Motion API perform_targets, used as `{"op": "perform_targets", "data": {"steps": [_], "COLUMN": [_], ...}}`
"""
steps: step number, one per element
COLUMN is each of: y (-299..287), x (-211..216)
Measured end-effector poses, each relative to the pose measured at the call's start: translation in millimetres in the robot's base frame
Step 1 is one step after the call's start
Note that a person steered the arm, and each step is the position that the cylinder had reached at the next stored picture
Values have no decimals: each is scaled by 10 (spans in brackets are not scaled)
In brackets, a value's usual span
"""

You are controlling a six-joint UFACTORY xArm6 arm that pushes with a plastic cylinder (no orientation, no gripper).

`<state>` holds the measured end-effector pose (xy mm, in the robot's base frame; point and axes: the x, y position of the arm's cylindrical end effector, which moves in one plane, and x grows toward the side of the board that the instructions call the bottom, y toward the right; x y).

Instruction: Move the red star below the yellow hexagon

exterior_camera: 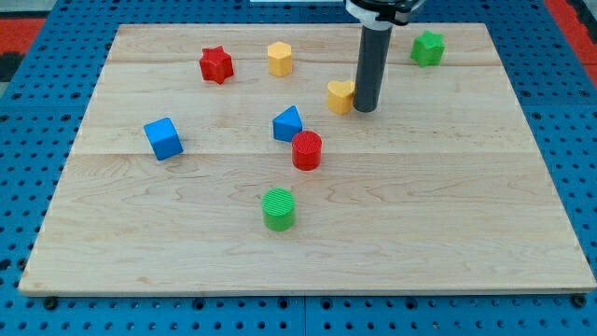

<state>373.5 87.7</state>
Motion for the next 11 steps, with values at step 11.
{"op": "perform_targets", "data": {"steps": [11], "y": [-1674], "x": [-476]}}
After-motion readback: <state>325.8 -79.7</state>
